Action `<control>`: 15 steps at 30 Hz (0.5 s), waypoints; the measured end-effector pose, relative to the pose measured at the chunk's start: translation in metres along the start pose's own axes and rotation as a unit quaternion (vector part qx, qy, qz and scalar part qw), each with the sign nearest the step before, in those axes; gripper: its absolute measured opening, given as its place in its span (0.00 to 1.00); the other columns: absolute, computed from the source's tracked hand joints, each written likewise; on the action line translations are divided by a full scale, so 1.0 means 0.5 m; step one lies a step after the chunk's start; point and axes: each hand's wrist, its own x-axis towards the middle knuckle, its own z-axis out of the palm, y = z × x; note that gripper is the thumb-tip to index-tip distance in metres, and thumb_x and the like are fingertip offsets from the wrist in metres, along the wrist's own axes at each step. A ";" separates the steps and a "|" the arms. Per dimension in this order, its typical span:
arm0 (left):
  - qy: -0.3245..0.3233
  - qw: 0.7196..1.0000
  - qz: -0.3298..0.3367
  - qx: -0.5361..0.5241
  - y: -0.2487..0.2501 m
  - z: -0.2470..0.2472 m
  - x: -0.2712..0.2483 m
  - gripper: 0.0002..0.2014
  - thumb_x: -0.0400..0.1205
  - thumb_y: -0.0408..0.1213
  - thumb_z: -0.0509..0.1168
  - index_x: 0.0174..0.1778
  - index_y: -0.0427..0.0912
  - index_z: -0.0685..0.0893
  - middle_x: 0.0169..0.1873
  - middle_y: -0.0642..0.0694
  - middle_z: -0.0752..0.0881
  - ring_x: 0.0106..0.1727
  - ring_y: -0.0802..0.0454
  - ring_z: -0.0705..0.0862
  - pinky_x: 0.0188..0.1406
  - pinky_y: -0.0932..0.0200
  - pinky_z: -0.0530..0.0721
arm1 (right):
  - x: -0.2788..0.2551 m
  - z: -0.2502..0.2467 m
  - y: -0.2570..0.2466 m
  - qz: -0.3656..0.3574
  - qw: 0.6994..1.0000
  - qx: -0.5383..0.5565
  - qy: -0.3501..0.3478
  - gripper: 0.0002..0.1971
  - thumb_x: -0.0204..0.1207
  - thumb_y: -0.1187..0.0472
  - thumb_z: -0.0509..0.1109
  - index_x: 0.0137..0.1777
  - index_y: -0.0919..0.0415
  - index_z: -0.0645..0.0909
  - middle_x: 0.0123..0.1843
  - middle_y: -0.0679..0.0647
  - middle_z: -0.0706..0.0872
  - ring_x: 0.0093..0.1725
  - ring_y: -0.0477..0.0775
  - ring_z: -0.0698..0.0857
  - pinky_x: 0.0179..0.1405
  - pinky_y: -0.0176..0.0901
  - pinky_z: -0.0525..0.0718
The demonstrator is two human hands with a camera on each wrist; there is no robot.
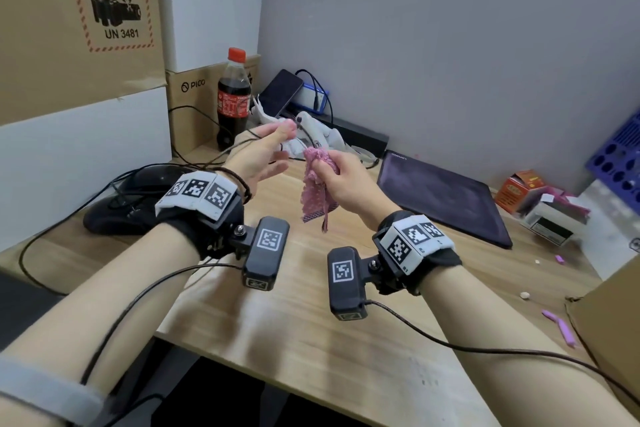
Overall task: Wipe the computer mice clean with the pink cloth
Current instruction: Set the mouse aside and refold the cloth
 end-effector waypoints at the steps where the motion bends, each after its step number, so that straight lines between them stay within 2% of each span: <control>1: 0.004 1.000 -0.020 0.019 -0.006 -0.002 0.000 0.19 0.79 0.53 0.70 0.63 0.49 0.84 0.60 0.53 0.84 0.60 0.49 0.79 0.48 0.56 0.86 | 0.004 -0.001 -0.003 -0.005 1.000 -0.003 0.013 0.12 0.86 0.57 0.59 0.44 0.58 0.80 0.38 0.48 0.86 0.39 0.44 0.85 0.34 0.33 0.80; 3: -0.012 0.994 -0.083 0.065 -0.018 -0.003 -0.007 0.33 0.76 0.60 0.69 0.74 0.48 0.75 0.72 0.51 0.74 0.72 0.50 0.70 0.68 0.45 0.77 | 0.016 0.001 -0.009 -0.008 0.999 -0.015 0.030 0.13 0.86 0.55 0.59 0.45 0.58 0.81 0.43 0.53 0.88 0.44 0.51 0.87 0.41 0.42 0.82; 4: -0.026 0.990 -0.114 0.083 -0.024 -0.002 -0.011 0.37 0.76 0.63 0.68 0.78 0.48 0.71 0.76 0.50 0.70 0.77 0.50 0.66 0.75 0.41 0.70 | 0.022 0.002 -0.015 -0.008 0.999 -0.024 0.034 0.13 0.86 0.55 0.58 0.45 0.57 0.81 0.43 0.53 0.88 0.45 0.52 0.86 0.41 0.44 0.82; 5: -0.041 0.986 -0.135 0.089 -0.028 -0.001 -0.015 0.39 0.76 0.65 0.66 0.79 0.49 0.69 0.78 0.49 0.68 0.80 0.49 0.63 0.77 0.40 0.66 | 0.028 0.003 -0.020 -0.007 0.999 -0.034 0.033 0.13 0.87 0.54 0.58 0.45 0.57 0.80 0.42 0.52 0.86 0.43 0.51 0.85 0.39 0.43 0.79; 6: -0.058 0.984 -0.143 0.084 -0.029 -0.001 -0.017 0.37 0.76 0.67 0.64 0.77 0.50 0.72 0.77 0.49 0.70 0.79 0.49 0.64 0.76 0.42 0.66 | 0.033 0.005 -0.026 -0.007 0.999 -0.045 0.027 0.14 0.87 0.54 0.57 0.44 0.57 0.79 0.40 0.50 0.85 0.41 0.49 0.83 0.36 0.40 0.76; 7: -0.075 0.985 -0.134 0.075 -0.028 -0.001 -0.018 0.32 0.77 0.67 0.62 0.71 0.50 0.79 0.72 0.51 0.77 0.74 0.51 0.70 0.70 0.46 0.70 | 0.036 0.006 -0.033 -0.009 0.998 -0.058 0.015 0.14 0.87 0.55 0.56 0.45 0.58 0.79 0.39 0.49 0.84 0.39 0.47 0.82 0.34 0.38 0.74; 9: -0.090 0.991 -0.076 0.060 -0.019 -0.006 -0.021 0.18 0.83 0.61 0.60 0.55 0.53 0.86 0.55 0.53 0.85 0.58 0.53 0.77 0.56 0.52 0.72 | 0.038 0.011 -0.045 -0.007 0.995 -0.092 -0.029 0.13 0.87 0.57 0.56 0.46 0.59 0.79 0.39 0.50 0.84 0.36 0.46 0.81 0.32 0.38 0.72; 12: -0.070 0.996 0.015 0.046 -0.004 -0.020 -0.018 0.09 0.86 0.46 0.62 0.51 0.51 0.88 0.43 0.52 0.88 0.44 0.56 0.83 0.47 0.59 0.75 | 0.039 0.024 -0.056 -0.013 0.987 -0.141 -0.072 0.11 0.86 0.58 0.58 0.48 0.59 0.81 0.41 0.51 0.86 0.41 0.51 0.83 0.39 0.42 0.74; 15: -0.047 0.995 0.058 0.063 -0.002 -0.043 -0.014 0.09 0.86 0.38 0.63 0.46 0.47 0.88 0.39 0.49 0.86 0.40 0.55 0.80 0.37 0.68 0.78 | 0.042 0.039 -0.063 -0.017 0.989 -0.126 -0.074 0.11 0.85 0.58 0.60 0.49 0.59 0.83 0.41 0.49 0.87 0.44 0.52 0.85 0.43 0.42 0.78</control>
